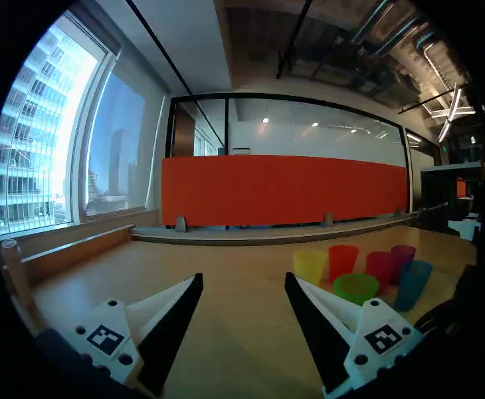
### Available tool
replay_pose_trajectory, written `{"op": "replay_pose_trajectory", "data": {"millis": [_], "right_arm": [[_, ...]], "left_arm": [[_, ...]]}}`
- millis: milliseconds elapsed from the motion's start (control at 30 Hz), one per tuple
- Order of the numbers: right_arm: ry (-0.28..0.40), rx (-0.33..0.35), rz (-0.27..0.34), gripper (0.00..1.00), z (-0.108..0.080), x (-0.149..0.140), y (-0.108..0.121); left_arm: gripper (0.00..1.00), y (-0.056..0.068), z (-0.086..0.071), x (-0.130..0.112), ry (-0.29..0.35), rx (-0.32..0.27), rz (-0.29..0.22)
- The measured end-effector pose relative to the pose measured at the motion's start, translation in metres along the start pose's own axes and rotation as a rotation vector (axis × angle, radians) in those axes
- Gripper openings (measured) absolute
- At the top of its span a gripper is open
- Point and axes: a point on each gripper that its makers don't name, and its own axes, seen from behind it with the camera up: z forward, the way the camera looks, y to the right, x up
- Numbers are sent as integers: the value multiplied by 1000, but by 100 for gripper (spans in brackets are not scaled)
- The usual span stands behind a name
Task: Pour water
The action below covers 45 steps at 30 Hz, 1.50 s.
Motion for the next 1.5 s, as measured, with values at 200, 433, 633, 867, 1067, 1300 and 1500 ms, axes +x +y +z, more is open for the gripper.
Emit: {"op": "replay_pose_trajectory", "data": {"millis": [200, 433, 633, 867, 1067, 1300, 1500], "right_arm": [[-7, -4, 1, 99, 0, -2, 2], [-7, -6, -4, 99, 0, -1, 3], [-7, -5, -5, 99, 0, -1, 2], [-7, -4, -5, 99, -1, -1, 2], [-7, -4, -4, 99, -2, -1, 3], [-8, -4, -4, 99, -2, -2, 3], [-9, -4, -4, 99, -1, -2, 2]], "left_arm": [[91, 0, 0, 0, 0, 0, 0], [91, 1, 0, 0, 0, 0, 0], [91, 1, 0, 0, 0, 0, 0], [91, 1, 1, 0, 0, 0, 0], [91, 1, 0, 0, 0, 0, 0], [91, 1, 1, 0, 0, 0, 0], [91, 0, 0, 0, 0, 0, 0]]}}
